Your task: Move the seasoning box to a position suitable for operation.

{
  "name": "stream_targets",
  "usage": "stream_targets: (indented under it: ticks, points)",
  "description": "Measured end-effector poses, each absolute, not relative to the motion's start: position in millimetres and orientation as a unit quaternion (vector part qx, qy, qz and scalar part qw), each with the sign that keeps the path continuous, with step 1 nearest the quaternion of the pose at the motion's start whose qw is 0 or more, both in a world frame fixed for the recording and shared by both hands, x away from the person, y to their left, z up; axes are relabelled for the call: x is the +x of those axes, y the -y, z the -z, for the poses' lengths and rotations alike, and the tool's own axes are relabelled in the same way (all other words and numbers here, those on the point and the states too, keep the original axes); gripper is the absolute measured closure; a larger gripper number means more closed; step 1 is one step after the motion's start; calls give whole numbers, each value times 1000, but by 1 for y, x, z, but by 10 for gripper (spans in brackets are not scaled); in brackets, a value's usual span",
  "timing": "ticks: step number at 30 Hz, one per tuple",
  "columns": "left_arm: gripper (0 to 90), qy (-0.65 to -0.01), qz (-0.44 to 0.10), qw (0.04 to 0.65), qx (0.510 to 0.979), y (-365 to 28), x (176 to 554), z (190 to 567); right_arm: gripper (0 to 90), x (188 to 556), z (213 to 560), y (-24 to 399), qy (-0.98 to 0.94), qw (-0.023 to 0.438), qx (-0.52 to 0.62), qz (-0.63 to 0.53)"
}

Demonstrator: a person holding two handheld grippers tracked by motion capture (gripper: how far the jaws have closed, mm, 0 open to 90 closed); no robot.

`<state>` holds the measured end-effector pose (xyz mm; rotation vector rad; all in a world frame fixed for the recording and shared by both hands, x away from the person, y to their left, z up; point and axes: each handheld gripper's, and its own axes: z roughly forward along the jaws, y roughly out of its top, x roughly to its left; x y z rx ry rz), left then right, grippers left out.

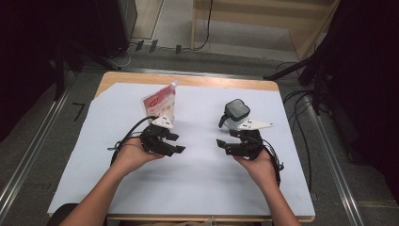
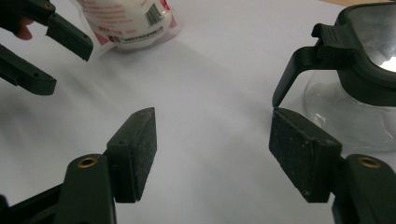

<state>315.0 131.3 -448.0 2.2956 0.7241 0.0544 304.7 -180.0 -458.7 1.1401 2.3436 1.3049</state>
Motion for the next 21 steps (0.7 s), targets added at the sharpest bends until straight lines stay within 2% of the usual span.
stream_targets:
  ticks: [21]
  points:
    - [494, -293, -28, 355, 887, -140, 314, 439, 364, 306, 459, 198, -799, 130, 389, -441]
